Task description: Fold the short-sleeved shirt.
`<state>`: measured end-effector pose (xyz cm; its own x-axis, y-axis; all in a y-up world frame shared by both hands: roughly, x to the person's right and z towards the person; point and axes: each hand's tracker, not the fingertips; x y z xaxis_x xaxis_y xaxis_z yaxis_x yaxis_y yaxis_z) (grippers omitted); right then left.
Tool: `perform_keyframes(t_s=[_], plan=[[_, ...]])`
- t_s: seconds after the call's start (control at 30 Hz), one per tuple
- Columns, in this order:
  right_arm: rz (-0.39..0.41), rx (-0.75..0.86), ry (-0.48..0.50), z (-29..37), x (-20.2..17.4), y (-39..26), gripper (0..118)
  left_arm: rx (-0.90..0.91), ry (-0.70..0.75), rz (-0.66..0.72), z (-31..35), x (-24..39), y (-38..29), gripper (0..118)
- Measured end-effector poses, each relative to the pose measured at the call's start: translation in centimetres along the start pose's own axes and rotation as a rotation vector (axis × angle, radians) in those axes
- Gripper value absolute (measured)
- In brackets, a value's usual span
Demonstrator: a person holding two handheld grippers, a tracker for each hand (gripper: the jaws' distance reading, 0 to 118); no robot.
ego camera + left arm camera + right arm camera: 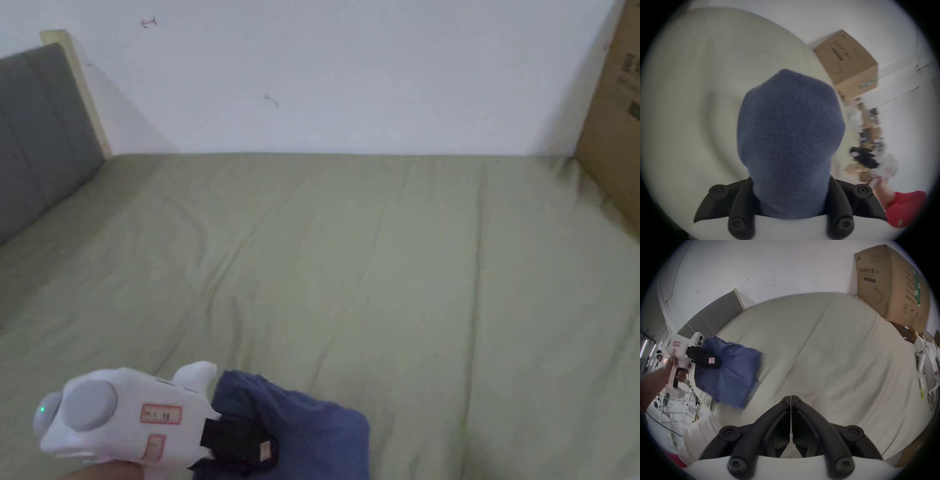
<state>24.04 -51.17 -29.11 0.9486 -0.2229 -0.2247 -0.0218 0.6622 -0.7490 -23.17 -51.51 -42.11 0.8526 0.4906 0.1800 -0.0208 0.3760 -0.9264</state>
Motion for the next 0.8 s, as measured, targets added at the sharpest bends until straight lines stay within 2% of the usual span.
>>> perform_keyframes(t_s=[0.07, 0.17, 0.23, 0.3, 0.4, 0.43, 0.5, 0.53, 0.57, 0.6, 0.63, 0.73, 0.8], plan=[[-0.079, 0.006, -0.003, 0.9, 0.1, 0.3, 0, -0.037, 0.267, -0.108, 3.1, -3.0, 1.6, 23], [-0.156, -0.01, 0.001, 1.2, 0.2, 0.9, 0, -0.12, 0.511, -0.154, 4.9, -6.8, 2.5, 23], [-0.141, -0.014, -0.02, 1.2, 0.1, 1.0, 0, -0.162, 0.642, -0.159, 5.6, -9.6, 3.3, 23], [-0.073, -0.032, -0.081, 1.0, 0.0, 1.1, 0, -0.205, 0.758, -0.163, 5.7, -12.3, 3.9, 23], [-0.032, -0.048, -0.109, 1.1, -0.3, 1.1, 0, -0.213, 1.018, -0.251, 5.2, -14.3, 4.2, 24], [-0.031, -0.051, -0.109, 1.1, -0.3, 1.1, 0, -0.207, 1.066, -0.282, 5.0, -14.8, 4.2, 31], [-0.041, -0.057, -0.106, 1.1, -0.3, 1.0, 0, -0.184, 1.094, -0.271, 5.1, -15.5, 3.9, 36], [-0.046, -0.06, -0.104, 1.1, -0.3, 1.0, 0, -0.177, 1.115, -0.265, 5.3, -15.5, 3.6, 49], [-0.05, -0.063, -0.104, 1.2, -0.2, 1.0, 0, -0.166, 1.139, -0.262, 5.6, -15.6, 3.3, 73], [-0.052, -0.065, -0.105, 1.2, -0.3, 1.0, 0, -0.145, 1.132, -0.25, 6.1, -15.4, 3.1, 105], [-0.053, -0.066, -0.106, 1.2, -0.3, 0.9, 0, -0.104, 1.114, -0.242, 7.1, -15.1, 3.0, 113], [-0.048, -0.05, -0.107, 1.6, -0.3, 0.8, 0, 0.016, 1.054, -0.176, 8.9, -13.3, 2.4, 112], [-0.05, -0.014, -0.099, 2.1, -0.5, 0.9, 0, 0.166, 0.925, -0.123, 10.5, -10.7, 1.3, 112]])
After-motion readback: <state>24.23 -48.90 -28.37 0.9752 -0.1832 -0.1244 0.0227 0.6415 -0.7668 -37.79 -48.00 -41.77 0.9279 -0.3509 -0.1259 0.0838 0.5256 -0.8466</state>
